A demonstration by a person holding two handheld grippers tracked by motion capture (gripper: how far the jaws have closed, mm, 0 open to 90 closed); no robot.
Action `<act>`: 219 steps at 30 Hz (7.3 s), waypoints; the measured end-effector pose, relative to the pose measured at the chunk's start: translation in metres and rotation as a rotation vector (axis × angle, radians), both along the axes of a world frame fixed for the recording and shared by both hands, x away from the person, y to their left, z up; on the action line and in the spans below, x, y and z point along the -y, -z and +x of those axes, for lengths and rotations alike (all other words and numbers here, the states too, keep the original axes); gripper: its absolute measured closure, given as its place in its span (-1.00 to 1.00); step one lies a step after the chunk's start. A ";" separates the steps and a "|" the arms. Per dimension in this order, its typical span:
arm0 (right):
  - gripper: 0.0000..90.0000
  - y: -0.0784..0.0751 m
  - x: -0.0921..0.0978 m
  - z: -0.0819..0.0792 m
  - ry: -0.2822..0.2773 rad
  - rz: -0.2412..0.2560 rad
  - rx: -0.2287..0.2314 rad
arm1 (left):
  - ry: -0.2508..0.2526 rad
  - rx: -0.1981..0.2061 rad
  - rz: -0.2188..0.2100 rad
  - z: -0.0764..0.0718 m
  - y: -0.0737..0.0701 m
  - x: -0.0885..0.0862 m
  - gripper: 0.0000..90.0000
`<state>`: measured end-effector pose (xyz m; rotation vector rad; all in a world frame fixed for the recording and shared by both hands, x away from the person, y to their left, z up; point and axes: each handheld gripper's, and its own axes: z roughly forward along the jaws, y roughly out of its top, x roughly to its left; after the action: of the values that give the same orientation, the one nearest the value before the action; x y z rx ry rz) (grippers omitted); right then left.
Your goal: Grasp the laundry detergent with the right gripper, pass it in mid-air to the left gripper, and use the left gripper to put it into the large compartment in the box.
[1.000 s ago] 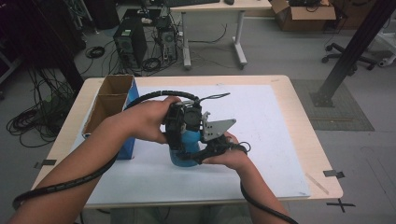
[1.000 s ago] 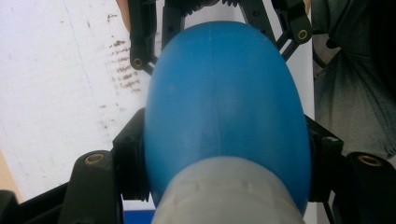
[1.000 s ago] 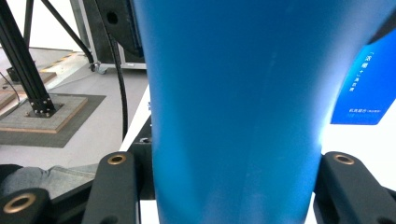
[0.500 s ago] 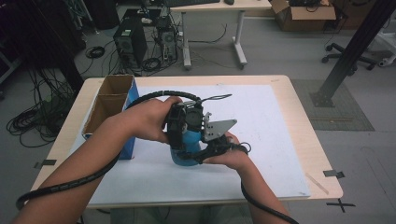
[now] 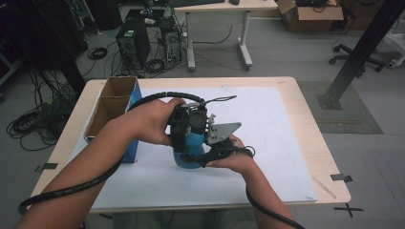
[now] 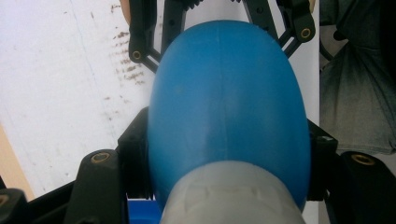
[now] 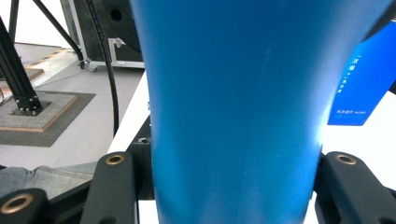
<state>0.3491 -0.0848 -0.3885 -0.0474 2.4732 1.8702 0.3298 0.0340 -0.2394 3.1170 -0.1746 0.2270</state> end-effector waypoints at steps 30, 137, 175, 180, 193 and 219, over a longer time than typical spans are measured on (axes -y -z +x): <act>-0.66 -0.005 0.014 0.003 0.087 -0.047 -0.010 | -0.084 0.007 0.030 0.008 -0.005 0.001 -0.16; -0.94 -0.095 0.127 0.049 0.047 -0.807 -0.107 | -1.288 -0.026 -0.106 0.067 -0.159 -0.155 -0.16; -0.93 -0.102 0.132 0.055 -0.020 -0.966 -0.212 | -1.615 -0.022 -0.161 0.090 -0.159 -0.229 -0.16; -0.93 -0.102 0.133 0.054 -0.021 -0.967 -0.217 | -1.626 -0.007 -0.149 0.093 -0.151 -0.231 -0.16; -0.93 -0.097 0.131 0.055 -0.027 -0.968 -0.227 | -1.627 -0.020 -0.143 0.096 -0.126 -0.235 -0.16; -0.93 -0.097 0.128 0.053 -0.028 -0.979 -0.242 | -1.602 -0.040 -0.114 0.100 -0.061 -0.233 -0.16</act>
<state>0.4024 -0.2132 -0.2918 0.1213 3.2780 0.5201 0.4302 0.2668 -0.1782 2.2955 2.1298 0.1242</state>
